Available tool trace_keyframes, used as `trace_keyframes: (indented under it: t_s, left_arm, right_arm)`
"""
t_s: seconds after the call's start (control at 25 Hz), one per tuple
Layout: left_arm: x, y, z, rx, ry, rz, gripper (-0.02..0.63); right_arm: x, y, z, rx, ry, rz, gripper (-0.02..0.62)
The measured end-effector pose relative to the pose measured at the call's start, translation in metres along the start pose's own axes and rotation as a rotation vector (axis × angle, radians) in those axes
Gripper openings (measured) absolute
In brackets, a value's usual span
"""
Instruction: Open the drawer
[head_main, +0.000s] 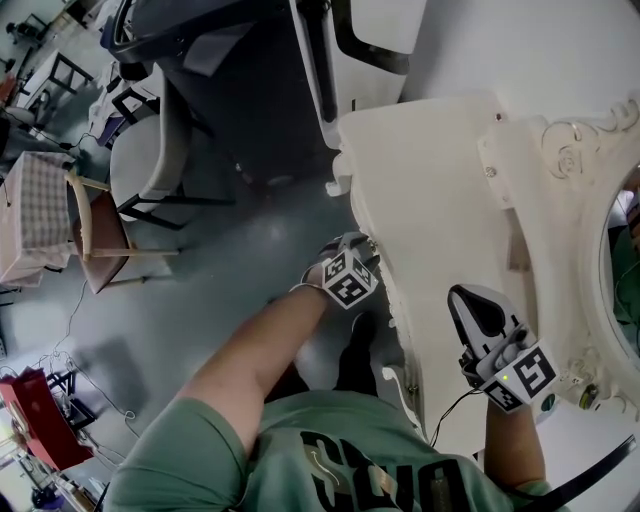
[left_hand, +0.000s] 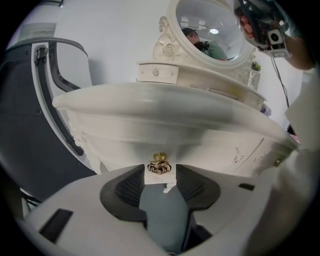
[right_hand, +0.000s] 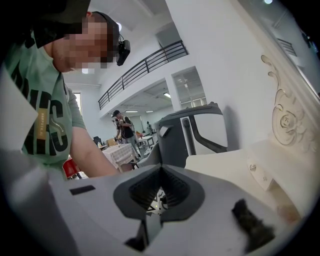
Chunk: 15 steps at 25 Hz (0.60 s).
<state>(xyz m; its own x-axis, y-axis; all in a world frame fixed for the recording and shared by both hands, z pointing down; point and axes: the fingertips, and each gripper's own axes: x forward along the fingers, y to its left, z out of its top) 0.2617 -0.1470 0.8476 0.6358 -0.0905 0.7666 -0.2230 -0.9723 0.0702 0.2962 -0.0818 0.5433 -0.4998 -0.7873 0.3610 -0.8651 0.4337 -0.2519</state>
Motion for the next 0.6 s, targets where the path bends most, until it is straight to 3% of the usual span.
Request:
trace_keyframes:
  t_s: [0.12, 0.24, 0.6]
  left_arm:
    - [0.0057, 0.0012, 0.0033, 0.022, 0.004, 0.012, 0.198]
    - [0.0086, 0.0033, 0.0069, 0.055, 0.006, 0.035, 0.152]
    - [0.0089, 0.0019, 0.0060, 0.107, 0.015, 0.025, 0.147]
  right_arm:
    - [-0.0050, -0.0035, 0.0008, 0.000, -0.001, -0.010, 0.009]
    - [-0.0074, -0.0081, 0.0009, 0.002, -0.004, -0.024, 0.009]
    - [-0.0051, -0.0082, 0.0014, -0.002, -0.008, -0.027, 0.009]
